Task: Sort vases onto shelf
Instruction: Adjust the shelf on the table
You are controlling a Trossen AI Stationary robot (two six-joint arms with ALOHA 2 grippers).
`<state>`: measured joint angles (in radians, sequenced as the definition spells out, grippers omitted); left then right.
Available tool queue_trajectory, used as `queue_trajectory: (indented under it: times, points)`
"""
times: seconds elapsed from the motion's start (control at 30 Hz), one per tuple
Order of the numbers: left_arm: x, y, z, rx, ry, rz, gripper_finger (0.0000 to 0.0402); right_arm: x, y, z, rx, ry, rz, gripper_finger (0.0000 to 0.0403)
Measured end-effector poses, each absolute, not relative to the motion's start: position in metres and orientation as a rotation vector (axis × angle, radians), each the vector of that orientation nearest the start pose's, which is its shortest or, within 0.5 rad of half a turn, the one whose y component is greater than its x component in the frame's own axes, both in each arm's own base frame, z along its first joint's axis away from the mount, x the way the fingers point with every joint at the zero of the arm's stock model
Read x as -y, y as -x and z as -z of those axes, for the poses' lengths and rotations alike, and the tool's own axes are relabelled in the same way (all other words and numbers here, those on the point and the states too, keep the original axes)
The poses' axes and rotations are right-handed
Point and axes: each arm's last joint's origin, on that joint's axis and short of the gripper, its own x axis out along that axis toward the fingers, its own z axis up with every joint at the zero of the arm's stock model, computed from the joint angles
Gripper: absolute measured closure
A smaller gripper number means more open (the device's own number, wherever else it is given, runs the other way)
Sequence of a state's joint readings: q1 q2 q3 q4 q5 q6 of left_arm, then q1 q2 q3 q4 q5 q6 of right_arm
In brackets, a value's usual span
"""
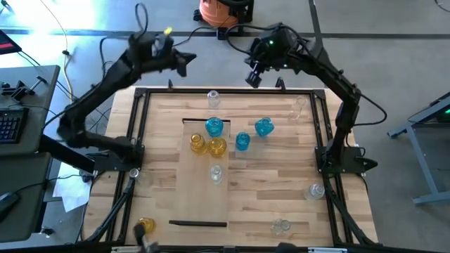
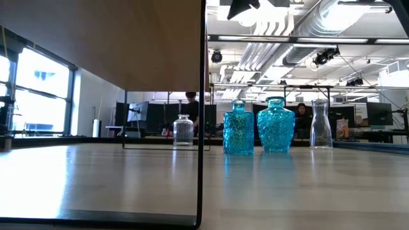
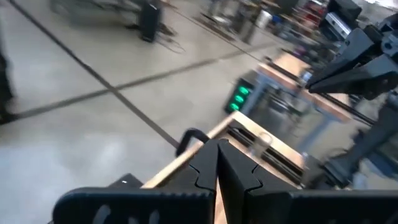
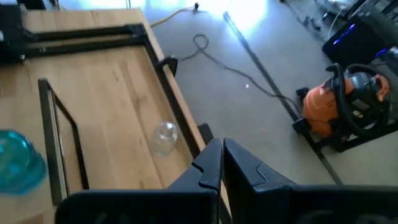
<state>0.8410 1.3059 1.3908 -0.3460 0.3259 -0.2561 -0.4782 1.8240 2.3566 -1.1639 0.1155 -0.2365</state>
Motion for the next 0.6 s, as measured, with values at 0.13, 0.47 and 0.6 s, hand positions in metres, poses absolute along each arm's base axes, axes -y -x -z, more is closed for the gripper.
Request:
queue_trajectory:
  times: [0.13,0.47,0.6]
  points:
    - [-0.245,-0.204,-0.409,-0.185,0.444,-0.426,0.0401,0.166,-0.300,-0.475,-0.719,0.088,0.460,0.0403]
    - [-0.324,-0.215,-0.384,-0.274,0.668,-0.198,0.0402,0.182,-0.288,-0.472,-0.757,0.071,0.415,0.0403]
    - [-0.338,-0.214,-0.373,-0.337,0.713,-0.158,0.0401,0.186,-0.283,-0.470,-0.779,0.059,0.394,0.0403]
